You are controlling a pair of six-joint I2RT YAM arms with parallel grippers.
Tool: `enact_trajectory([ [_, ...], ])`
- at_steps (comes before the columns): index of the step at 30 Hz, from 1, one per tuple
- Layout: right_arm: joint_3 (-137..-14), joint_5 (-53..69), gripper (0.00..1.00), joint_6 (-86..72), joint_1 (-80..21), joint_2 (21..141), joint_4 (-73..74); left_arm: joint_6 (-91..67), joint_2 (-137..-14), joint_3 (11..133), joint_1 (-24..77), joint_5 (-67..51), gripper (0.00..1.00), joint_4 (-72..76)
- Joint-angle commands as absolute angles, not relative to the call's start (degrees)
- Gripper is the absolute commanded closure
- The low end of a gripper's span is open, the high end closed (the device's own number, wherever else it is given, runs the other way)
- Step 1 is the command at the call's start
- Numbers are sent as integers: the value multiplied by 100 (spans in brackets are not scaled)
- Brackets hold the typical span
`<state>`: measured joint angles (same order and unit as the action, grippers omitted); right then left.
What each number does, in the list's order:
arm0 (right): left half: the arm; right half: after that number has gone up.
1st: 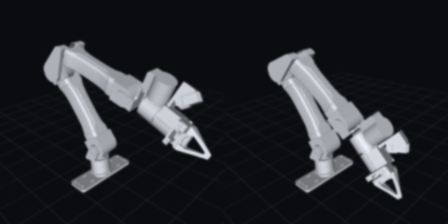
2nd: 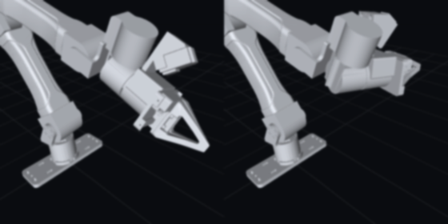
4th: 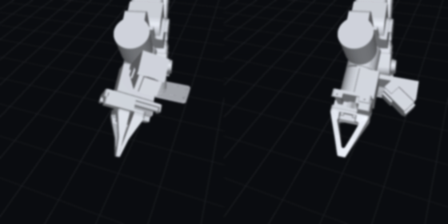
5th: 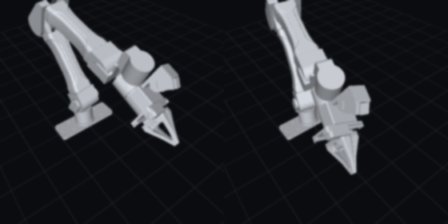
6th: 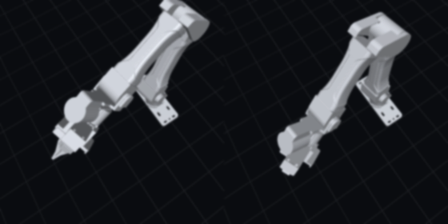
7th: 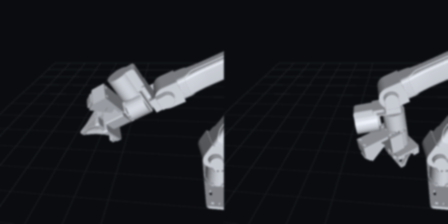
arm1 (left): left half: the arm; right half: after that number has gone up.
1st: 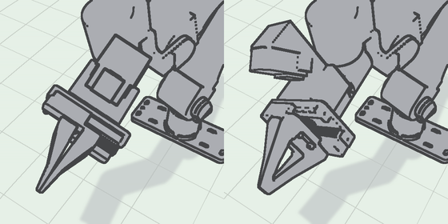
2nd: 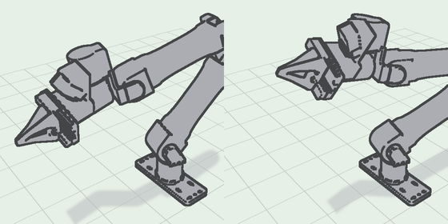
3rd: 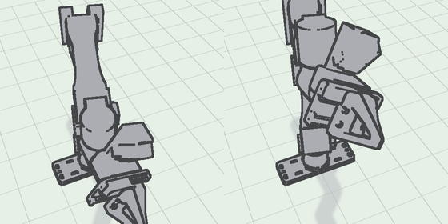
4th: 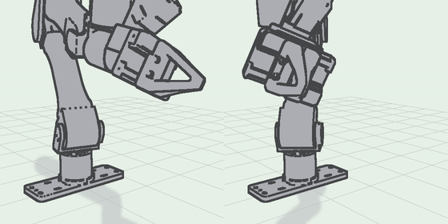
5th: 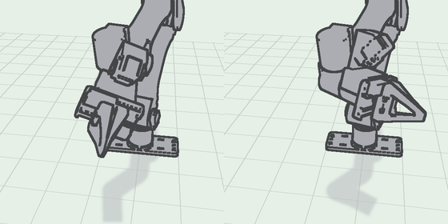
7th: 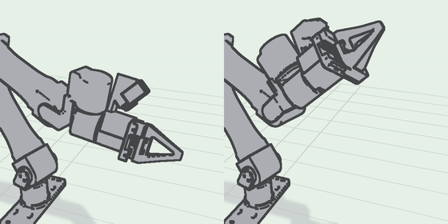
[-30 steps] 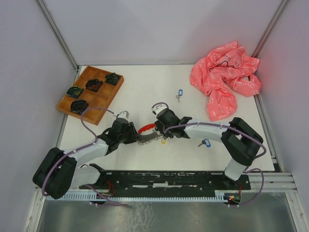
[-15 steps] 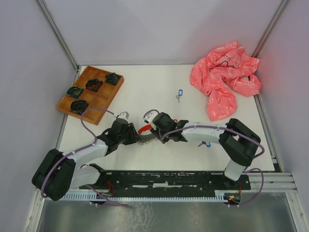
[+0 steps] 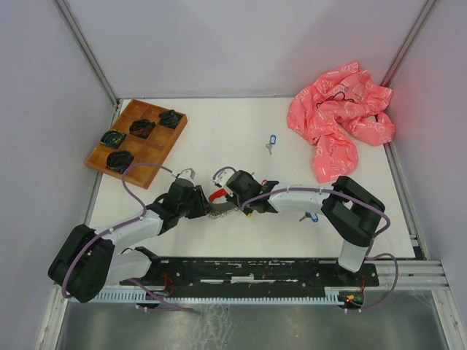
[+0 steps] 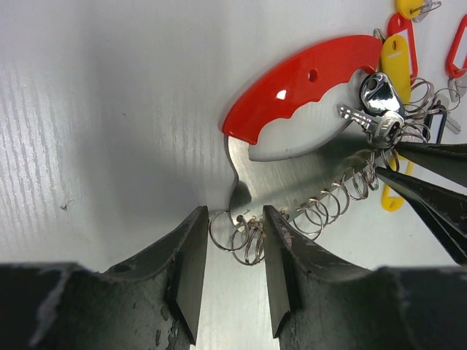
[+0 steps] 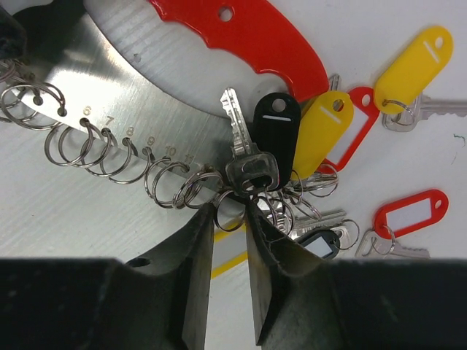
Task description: Put the keys on the keyring
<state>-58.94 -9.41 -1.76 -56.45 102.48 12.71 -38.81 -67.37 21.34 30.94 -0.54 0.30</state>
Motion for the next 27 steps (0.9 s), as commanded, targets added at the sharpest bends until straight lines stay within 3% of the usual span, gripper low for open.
enact_trajectory([
  [1,-6156,-1254,69,-26,-5715,10356,1159,-3966,-6821,2116,3103,-124,57,-98],
  [5,-6183,-1326,78,57,-5729,10368,1187,-3949,-6781,2117,3103,-131,57,-73],
  [9,-6229,-1393,98,187,-5722,10190,1298,-3912,-6635,2180,3103,-88,56,-111],
  [20,-6162,-407,99,720,-5715,9127,1187,-3667,-6334,2737,2878,-60,54,-243],
  [27,-5641,498,99,695,-5576,8461,230,-3563,-6258,2905,2794,-374,45,-162],
])
